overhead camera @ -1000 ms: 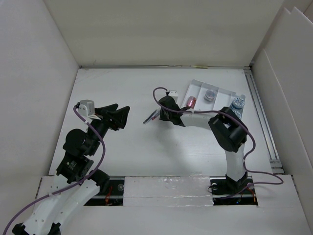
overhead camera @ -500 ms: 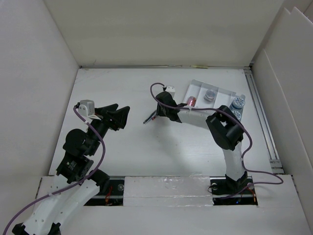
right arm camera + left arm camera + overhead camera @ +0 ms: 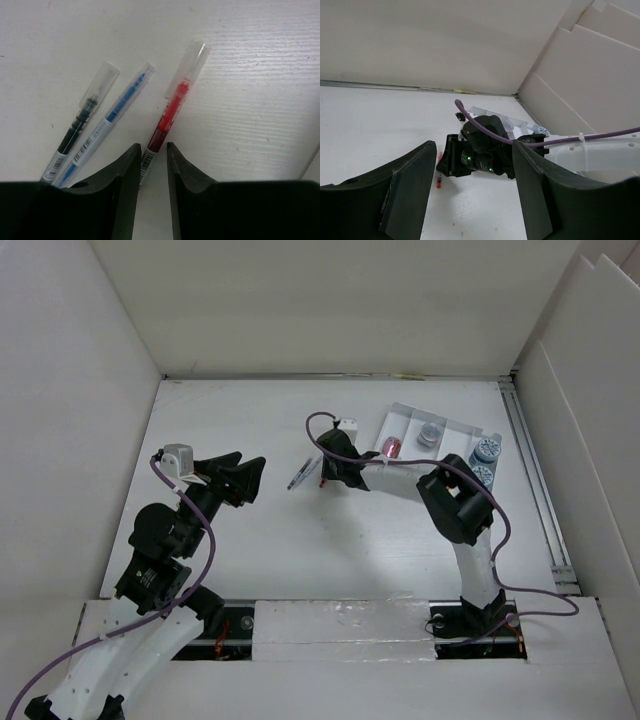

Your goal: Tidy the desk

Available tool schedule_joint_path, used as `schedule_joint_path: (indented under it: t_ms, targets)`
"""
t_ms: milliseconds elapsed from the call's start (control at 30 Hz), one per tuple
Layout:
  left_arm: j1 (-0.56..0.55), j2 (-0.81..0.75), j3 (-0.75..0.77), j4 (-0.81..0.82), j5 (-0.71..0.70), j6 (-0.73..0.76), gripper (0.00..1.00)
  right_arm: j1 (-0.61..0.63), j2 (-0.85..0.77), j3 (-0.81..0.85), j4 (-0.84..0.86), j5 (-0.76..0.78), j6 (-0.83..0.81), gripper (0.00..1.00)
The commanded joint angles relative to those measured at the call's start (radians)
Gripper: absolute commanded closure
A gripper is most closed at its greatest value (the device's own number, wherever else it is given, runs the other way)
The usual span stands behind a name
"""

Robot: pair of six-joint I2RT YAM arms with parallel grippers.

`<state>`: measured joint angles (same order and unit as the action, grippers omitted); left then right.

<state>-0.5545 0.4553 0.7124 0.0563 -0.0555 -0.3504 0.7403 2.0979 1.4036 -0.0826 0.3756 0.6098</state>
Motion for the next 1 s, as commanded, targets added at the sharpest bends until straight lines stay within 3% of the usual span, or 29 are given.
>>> schedule_joint_path:
  t_ms: [0,200,267,400,433,467,600,700,967]
  targets:
    - [-0.002,0.000,-0.001,0.050,0.013,-0.004,0.42,-0.001,-0.042,-0.037,-0.032,0.025,0.002,0.67]
    - [-0.002,-0.006,-0.002,0.048,0.014,-0.004,0.42,0.008,-0.081,-0.061,-0.049,0.036,-0.010,0.81]
    - [-0.002,-0.006,-0.002,0.048,0.013,-0.004,0.42,0.008,-0.096,-0.069,-0.049,0.037,-0.013,0.81]
    - [-0.002,-0.006,-0.002,0.050,0.019,-0.004,0.42,0.008,-0.082,-0.057,-0.058,0.028,-0.021,0.62]
    - [-0.002,-0.009,-0.002,0.048,0.017,-0.004,0.42,0.008,-0.073,-0.039,-0.069,0.019,-0.022,0.62]
    - [-0.002,-0.009,-0.004,0.048,0.016,-0.004,0.42,0.008,-0.064,-0.029,-0.074,-0.004,-0.028,0.64]
    - [-0.002,-0.015,-0.004,0.047,0.016,-0.004,0.42,0.008,-0.077,-0.054,-0.051,-0.058,-0.025,1.00]
    - [-0.002,-0.015,-0.005,0.047,0.014,-0.004,0.42,0.008,-0.195,-0.170,0.110,-0.098,-0.022,1.00]
    - [-0.002,-0.012,-0.004,0.047,0.016,-0.005,0.42,-0.047,-0.523,-0.377,0.201,-0.015,-0.013,1.00]
